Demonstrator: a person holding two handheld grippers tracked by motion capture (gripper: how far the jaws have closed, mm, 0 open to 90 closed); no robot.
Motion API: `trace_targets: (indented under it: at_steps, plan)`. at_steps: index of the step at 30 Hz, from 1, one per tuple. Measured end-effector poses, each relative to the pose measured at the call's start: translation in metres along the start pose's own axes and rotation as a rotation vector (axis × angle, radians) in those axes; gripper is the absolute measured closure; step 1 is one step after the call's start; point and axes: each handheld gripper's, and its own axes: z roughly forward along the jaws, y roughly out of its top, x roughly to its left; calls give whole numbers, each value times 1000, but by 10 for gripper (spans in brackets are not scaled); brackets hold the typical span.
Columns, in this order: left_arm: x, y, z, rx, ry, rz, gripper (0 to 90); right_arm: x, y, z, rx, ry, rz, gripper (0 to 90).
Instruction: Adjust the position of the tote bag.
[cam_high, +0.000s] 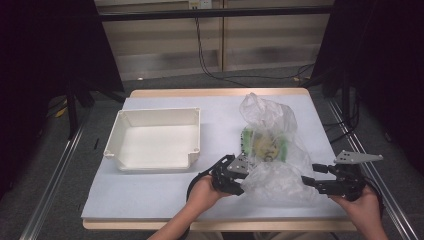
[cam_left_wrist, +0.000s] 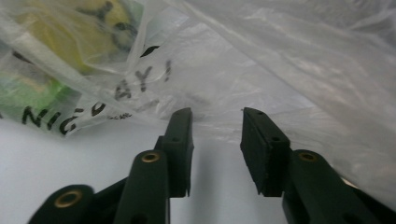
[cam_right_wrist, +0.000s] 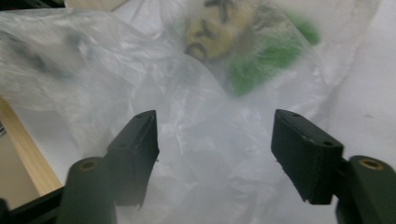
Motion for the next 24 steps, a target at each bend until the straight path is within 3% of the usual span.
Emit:
trace_targets:
  at_steps: [3,6,8,10,14,15,17,19,20,21,24]
  plan:
    - [-2,2,5,18,-6,-7,673,16,5,13,-7,59,-7,251]
    - [-3,2,5,28,-9,-15,690,26,7,24,14,76,-41,230]
    - [-3,1,6,15,-8,-10,715,38,9,45,61,83,-98,231]
    - [-3,1,3,41,1,-8,715,41,9,50,74,82,-102,236]
    - [-1,-4,-2,27,10,-23,724,49,5,70,143,70,-146,279]
    - [0,-5,-5,30,20,-22,725,52,1,77,173,50,-166,346]
    - [2,-7,-8,26,29,-23,726,52,0,79,183,50,-174,368]
    - [3,-7,-11,26,41,-35,720,52,-2,81,221,40,-177,491]
    - [3,-8,-12,22,44,-35,695,52,-3,80,205,31,-204,601]
    - [4,-8,-13,30,44,-33,676,48,-2,76,225,30,-195,809]
    - [5,-9,-14,27,57,-43,650,42,-3,74,225,35,-184,879]
